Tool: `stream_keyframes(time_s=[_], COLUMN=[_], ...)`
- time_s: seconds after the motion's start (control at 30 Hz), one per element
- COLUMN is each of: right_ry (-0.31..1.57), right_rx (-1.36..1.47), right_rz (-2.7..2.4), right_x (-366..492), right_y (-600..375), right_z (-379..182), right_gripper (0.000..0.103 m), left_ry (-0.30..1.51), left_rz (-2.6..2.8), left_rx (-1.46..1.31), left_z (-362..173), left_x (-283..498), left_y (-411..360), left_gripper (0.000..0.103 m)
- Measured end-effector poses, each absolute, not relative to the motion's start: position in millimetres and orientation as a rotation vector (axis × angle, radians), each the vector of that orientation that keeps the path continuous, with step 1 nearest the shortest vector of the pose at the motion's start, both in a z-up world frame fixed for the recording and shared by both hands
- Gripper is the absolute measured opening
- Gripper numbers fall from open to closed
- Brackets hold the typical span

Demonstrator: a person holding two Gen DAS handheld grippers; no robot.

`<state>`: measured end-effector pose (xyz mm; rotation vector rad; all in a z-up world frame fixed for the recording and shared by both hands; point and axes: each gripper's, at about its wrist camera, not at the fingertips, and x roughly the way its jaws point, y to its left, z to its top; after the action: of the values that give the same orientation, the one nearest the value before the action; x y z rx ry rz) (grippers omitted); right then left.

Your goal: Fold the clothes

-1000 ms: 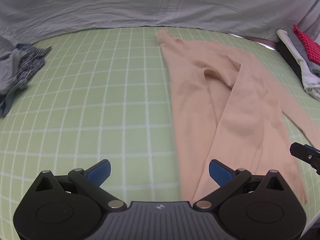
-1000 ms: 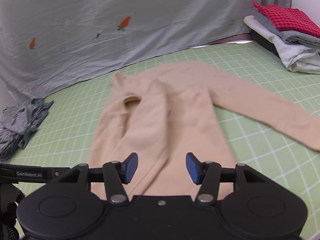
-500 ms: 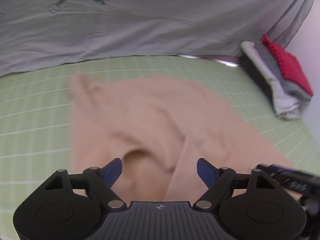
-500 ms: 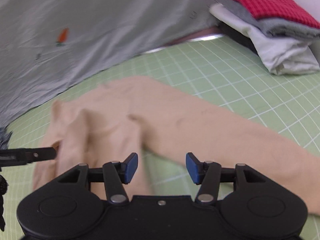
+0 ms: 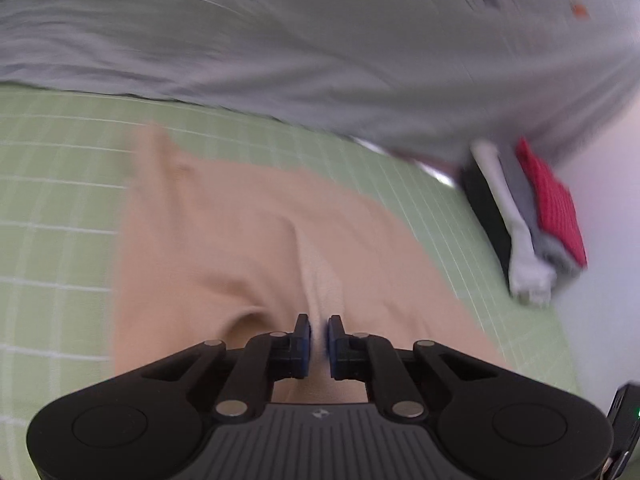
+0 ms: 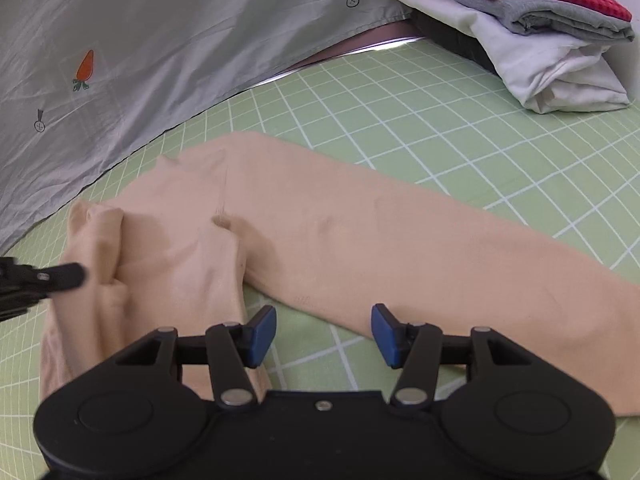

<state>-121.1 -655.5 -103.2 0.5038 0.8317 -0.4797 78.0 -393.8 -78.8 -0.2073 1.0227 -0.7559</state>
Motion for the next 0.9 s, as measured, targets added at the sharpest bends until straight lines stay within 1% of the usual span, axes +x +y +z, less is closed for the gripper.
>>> stream_keyframes(time_s=[0.13, 0.2, 0.27, 0.4, 0.5, 0.6, 0.77, 0.9], right_ry=[0.842, 0.849, 0.853, 0.847, 0.842, 0.821, 0.789, 0.790], right_rx=[0.487, 0.474, 0.466, 0.453, 0.447, 0.442, 0.436, 0.410], right_rz=[-0.483, -0.483, -0.480, -0.467, -0.463, -0.456, -0.432, -0.395], right_x=[-118.4, -116.5, -114.7, -112.6, -112.1, -115.9, -133.7, -151.9], right_y=[-653.7, -651.9, -649.8, -644.9, -641.4, -636.3, -614.4, -585.6], right_z=[-103.0, -102.8, -101.9, -98.0, -95.3, -87.7, -71.4, -64.2], right_gripper=[0.054, 0.054, 0.054, 0.054, 0.054, 0.053, 0.054, 0.054], left_ry=[1.049, 1.079, 1.065, 1.047, 1.050, 1.043, 1.043, 1.069], left_rz=[-0.589, -0.547, -0.549, -0.579, -0.587, -0.576, -0.553, -0.563], left_rx=[-0.259, -0.268, -0.268, -0.245, -0.245, -0.242, -0.204, -0.160], left_z=[-93.9, -103.7, -101.5, -94.6, -93.1, -86.7, -74.6, -71.4], left_x=[91.4, 96.1, 92.0, 82.7, 73.8, 64.6, 33.3, -1.8], left_y=[-359.7, -350.6, -348.0, -351.8, -347.9, -338.7, -314.9, -298.6], left_gripper=[0.008, 0.011, 0.011, 0.024, 0.030, 0.034, 0.038, 0.038])
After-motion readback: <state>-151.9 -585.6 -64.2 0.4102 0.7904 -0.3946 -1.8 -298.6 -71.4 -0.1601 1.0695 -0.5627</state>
